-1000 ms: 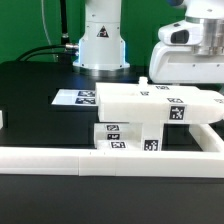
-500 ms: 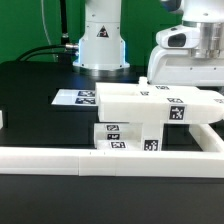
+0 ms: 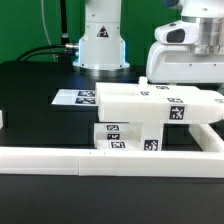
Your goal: Assemble chair
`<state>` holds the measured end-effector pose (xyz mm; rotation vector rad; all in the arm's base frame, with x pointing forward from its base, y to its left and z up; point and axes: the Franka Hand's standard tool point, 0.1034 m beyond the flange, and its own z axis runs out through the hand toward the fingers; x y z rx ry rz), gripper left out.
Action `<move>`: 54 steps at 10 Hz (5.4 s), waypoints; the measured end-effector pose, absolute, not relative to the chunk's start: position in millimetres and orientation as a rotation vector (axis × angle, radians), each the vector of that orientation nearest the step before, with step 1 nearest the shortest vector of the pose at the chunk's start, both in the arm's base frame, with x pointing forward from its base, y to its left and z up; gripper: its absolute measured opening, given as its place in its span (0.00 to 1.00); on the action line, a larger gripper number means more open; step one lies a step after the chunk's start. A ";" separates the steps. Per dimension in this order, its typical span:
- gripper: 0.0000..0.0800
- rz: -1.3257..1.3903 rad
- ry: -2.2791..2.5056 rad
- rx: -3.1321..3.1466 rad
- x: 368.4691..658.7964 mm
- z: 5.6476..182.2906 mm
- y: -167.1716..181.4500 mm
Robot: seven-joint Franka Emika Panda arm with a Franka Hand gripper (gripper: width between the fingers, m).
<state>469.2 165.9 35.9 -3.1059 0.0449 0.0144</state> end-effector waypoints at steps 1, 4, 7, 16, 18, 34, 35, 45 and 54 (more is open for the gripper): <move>0.81 0.015 0.045 -3.106 469.2 35.8 165.8; 0.81 0.029 0.043 -3.110 463.9 29.3 171.5; 0.81 0.029 0.043 -3.110 464.5 28.9 172.4; 0.81 0.071 0.027 -3.124 446.9 8.4 175.4; 0.66 0.073 0.030 -3.125 445.9 7.2 173.3; 0.35 0.053 -0.097 -3.072 498.2 100.0 119.7; 0.35 0.061 -0.093 -3.074 493.4 96.1 123.4; 0.35 0.089 -0.304 -3.040 569.8 136.8 62.1; 0.36 0.093 -0.646 -3.008 626.0 149.5 30.2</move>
Offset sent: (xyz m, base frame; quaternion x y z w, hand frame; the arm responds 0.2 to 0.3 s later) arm -0.0031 0.0091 -0.0088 -0.0069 0.0103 0.0024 0.9999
